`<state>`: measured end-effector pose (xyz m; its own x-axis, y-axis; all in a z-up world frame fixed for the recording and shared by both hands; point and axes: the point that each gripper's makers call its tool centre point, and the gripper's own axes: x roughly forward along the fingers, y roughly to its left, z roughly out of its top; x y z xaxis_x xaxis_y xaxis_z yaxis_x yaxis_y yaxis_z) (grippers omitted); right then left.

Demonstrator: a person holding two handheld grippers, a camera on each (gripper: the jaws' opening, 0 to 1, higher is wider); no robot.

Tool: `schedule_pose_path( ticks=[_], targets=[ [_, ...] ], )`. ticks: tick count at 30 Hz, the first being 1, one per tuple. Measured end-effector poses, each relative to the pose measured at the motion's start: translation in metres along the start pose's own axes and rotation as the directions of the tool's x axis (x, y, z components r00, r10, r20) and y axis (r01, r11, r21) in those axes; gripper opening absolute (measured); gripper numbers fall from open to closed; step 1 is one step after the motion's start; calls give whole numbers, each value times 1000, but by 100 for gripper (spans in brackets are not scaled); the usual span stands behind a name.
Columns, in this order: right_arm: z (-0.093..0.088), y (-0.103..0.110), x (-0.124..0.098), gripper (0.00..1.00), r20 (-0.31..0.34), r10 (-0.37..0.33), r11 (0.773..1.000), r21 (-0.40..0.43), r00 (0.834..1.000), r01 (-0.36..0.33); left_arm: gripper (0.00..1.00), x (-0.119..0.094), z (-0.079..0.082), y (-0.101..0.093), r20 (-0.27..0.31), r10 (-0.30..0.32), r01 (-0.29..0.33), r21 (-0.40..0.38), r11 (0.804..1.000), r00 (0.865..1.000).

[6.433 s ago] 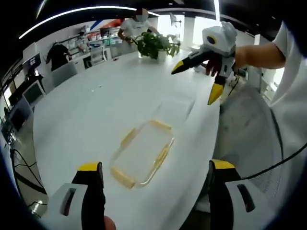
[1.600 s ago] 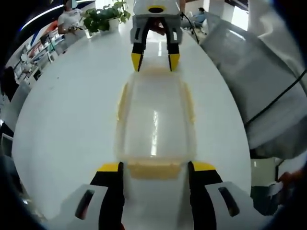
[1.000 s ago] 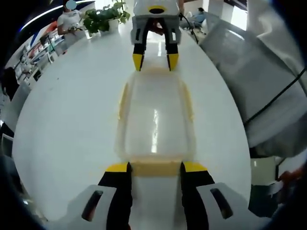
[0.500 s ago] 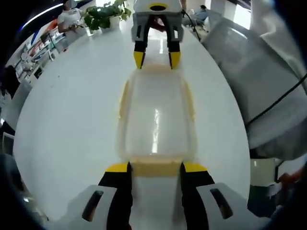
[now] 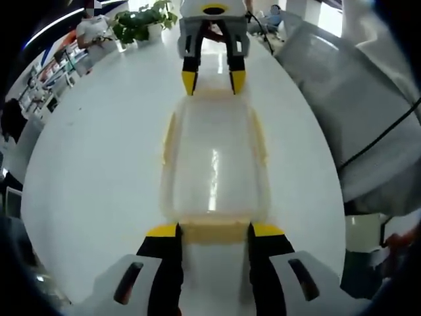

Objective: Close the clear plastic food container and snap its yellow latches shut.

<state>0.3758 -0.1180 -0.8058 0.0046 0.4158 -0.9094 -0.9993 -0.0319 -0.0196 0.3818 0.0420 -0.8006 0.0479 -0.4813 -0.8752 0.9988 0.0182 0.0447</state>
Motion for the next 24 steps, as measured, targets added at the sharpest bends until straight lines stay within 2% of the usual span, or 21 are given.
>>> schedule_pose_path(
  ticks=[7,24],
  targets=[
    [4,2,-8,36,26,15,1000,7,1000,-15,37,-4,1,-1,-3,-1,1,-4,1000,1000],
    [1,7,-34,36,57,24,1000,8,998,-24,37,-19,26,-3,7,2,-2,3,1000,1000]
  ],
)
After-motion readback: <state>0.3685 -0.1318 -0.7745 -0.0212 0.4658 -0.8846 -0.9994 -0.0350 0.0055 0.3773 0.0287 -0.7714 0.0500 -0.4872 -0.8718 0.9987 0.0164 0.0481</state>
